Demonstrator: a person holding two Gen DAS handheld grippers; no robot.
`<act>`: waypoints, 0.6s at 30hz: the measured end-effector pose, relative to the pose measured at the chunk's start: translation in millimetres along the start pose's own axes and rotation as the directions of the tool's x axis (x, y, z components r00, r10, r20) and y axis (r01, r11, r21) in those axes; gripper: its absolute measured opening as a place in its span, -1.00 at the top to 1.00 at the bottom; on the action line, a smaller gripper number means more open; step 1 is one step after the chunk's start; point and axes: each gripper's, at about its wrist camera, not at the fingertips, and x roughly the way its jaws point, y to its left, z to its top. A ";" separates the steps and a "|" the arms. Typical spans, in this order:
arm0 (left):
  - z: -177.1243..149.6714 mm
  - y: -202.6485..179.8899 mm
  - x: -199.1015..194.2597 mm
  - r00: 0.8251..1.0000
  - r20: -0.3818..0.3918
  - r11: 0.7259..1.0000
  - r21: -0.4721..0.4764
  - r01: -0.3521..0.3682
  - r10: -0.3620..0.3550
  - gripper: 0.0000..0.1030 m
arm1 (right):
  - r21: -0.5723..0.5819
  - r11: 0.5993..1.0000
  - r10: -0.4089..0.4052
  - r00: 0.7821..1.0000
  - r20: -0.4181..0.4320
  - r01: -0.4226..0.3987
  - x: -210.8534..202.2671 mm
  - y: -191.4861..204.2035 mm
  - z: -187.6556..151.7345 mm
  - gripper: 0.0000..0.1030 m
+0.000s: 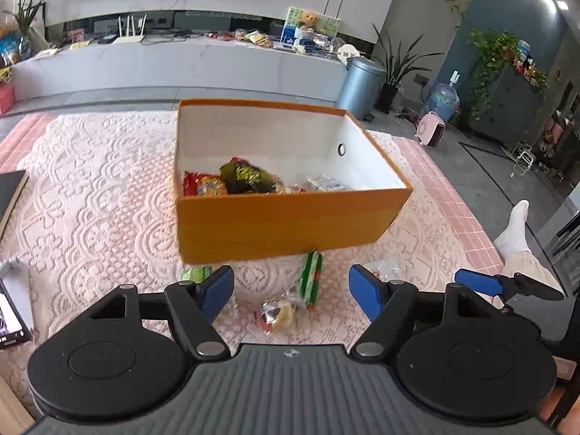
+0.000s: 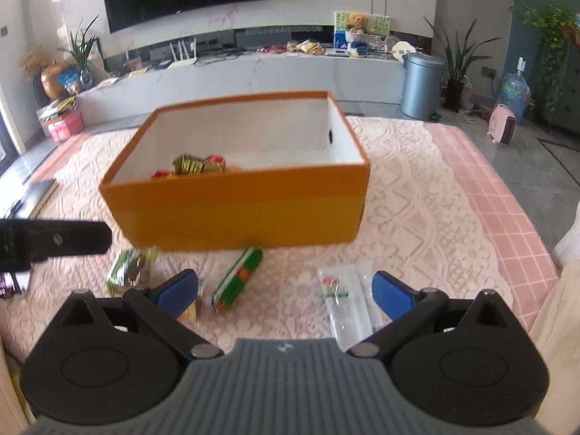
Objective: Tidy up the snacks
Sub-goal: 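Withdraw both tools and move them toward the remaining snacks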
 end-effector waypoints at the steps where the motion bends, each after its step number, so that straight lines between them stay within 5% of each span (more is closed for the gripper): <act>1: -2.1 3.1 0.5 1.000 -0.006 1.000 -0.005 -0.003 0.003 -0.65 | -0.007 1.000 0.002 1.000 -0.006 -0.002 2.0 1.5 -3.1 -0.93; 8: -11.6 32.9 17.8 0.994 -0.100 0.995 -0.085 -0.056 0.048 -0.65 | 0.001 0.999 0.039 0.998 -0.039 -0.039 13.5 4.5 -12.9 -0.93; 18: -15.3 50.2 31.4 0.990 -0.129 0.988 -0.135 -0.080 0.063 -0.64 | 0.046 0.995 0.085 0.995 -0.046 -0.083 29.1 4.1 -15.3 -0.93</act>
